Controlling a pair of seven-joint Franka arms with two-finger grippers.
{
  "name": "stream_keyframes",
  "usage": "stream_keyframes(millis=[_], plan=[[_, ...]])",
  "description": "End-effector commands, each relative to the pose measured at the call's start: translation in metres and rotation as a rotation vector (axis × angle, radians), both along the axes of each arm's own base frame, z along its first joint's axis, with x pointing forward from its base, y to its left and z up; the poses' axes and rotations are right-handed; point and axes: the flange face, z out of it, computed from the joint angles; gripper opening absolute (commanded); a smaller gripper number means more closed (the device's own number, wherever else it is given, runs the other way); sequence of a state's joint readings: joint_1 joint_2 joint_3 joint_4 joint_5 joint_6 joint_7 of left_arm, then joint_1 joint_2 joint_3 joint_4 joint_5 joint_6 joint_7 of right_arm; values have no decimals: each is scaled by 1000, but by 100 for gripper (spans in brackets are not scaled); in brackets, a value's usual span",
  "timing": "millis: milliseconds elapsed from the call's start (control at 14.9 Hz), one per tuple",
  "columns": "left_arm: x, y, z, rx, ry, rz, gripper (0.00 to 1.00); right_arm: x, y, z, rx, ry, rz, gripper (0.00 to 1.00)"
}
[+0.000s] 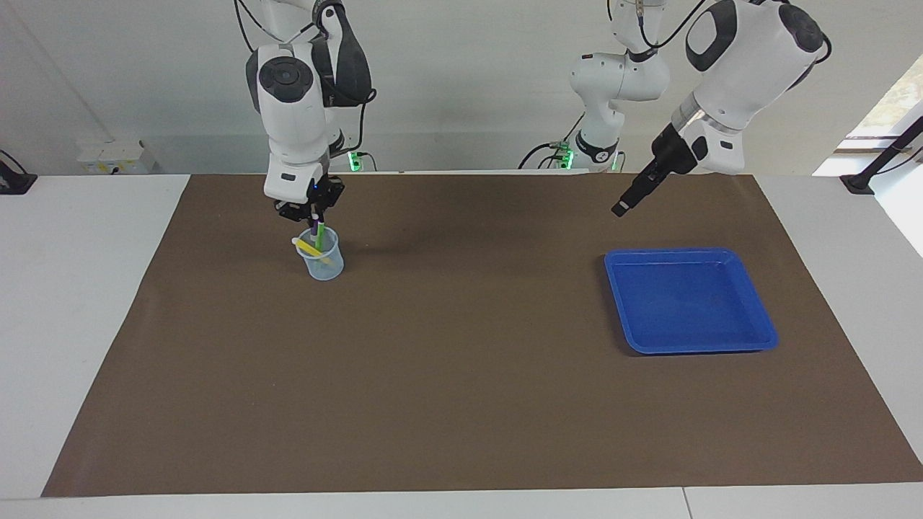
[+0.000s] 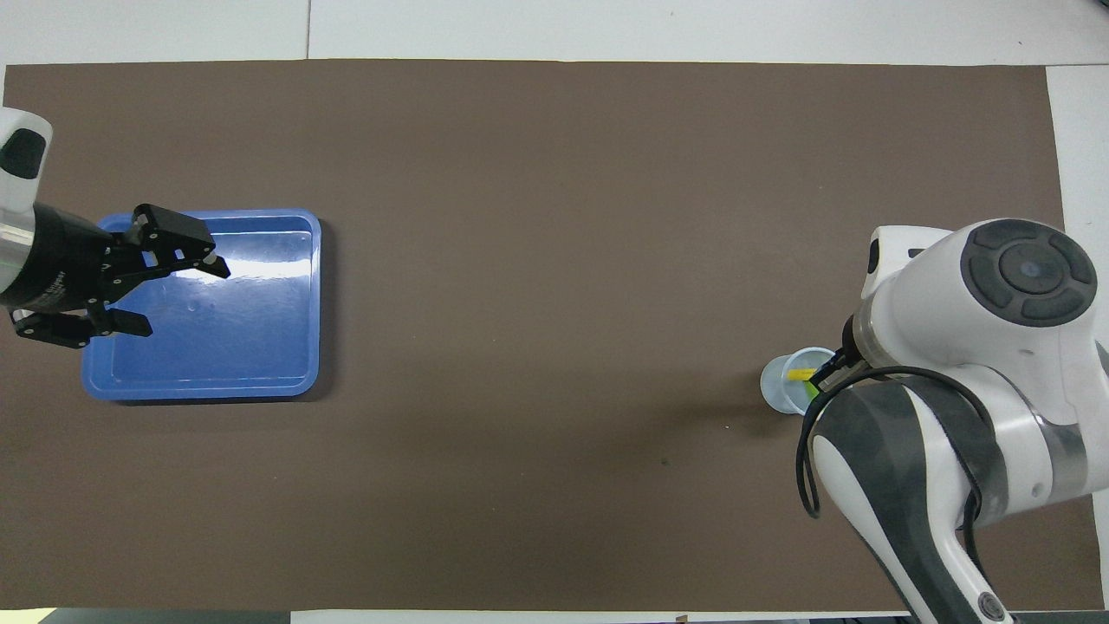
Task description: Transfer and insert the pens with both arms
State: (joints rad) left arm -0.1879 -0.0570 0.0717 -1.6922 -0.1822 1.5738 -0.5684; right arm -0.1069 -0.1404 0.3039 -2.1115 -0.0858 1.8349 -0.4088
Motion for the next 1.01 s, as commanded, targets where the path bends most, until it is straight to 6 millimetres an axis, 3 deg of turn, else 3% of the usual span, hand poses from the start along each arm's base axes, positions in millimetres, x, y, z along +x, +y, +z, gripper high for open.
stream_keyframes(millis=[0, 67, 134, 201, 335, 402, 604, 939], plan=[[6, 22, 19, 83, -10, -210, 100, -7, -6, 0, -12, -18, 19, 17], [5, 31, 32, 102, -28, -290, 100, -7, -5, 0, -9, -18, 17, 27], [2, 36, 41, 127, -24, -345, 100, -8, -3, 0, -7, -18, 17, 30], [-2, 43, 50, 139, -10, -383, 100, -8, -3, 0, -4, -16, 14, 41], [-15, 52, 59, 116, 3, -519, 100, -7, -3, 0, -2, -18, 7, 97], [-22, 55, 60, 108, 4, -542, 100, -5, -2, 3, 5, -21, -3, 100], [-23, 54, 43, 115, -47, -530, 100, 6, 6, 40, 88, -66, -37, 100], [-3, 51, 37, 131, -109, -528, 100, 12, 10, 149, 126, -102, -135, 100]])
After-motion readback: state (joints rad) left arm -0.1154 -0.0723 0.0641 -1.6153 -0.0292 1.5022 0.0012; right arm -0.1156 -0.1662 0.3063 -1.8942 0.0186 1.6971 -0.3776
